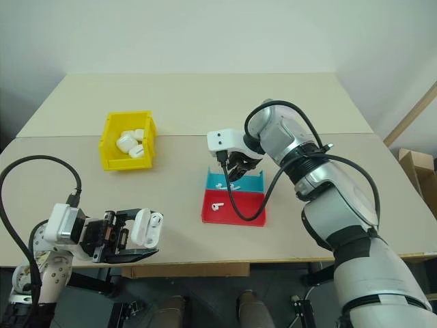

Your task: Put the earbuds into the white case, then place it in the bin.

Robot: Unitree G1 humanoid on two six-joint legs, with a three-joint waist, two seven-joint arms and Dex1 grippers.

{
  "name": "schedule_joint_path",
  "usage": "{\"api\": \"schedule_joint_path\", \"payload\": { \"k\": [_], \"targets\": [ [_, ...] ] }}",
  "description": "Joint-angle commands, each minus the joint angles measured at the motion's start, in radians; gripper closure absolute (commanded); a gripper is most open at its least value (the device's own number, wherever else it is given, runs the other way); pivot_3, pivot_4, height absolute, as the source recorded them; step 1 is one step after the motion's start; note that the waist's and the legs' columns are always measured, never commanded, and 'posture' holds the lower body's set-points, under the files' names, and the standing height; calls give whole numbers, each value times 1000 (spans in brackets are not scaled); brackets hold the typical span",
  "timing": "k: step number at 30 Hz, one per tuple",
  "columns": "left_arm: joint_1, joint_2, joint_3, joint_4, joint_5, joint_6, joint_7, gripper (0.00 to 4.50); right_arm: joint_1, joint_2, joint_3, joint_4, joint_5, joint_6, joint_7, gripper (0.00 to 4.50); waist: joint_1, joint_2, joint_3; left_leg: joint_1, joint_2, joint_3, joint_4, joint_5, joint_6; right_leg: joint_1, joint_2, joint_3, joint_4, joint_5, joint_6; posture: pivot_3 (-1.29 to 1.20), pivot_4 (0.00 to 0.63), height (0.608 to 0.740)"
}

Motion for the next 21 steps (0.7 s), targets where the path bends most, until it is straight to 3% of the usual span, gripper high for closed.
{"api": "schedule_joint_path", "payload": {
  "k": [1,21],
  "targets": [
    [-5,-4,-4,-38,4,-20,20,1737,-35,34,-21,64,-43,-53,-18,2288,-1,0,0,0,0,0,0,0,0,0,0,0,0,0,0,0,150,740],
    [-31,-5,-24,-42,29,-29,63,1737,-15,108,-44,184,-153,-143,-48,2288,-2,0,0,0,0,0,0,0,0,0,0,0,1,0,0,0,150,740]
  ]
}}
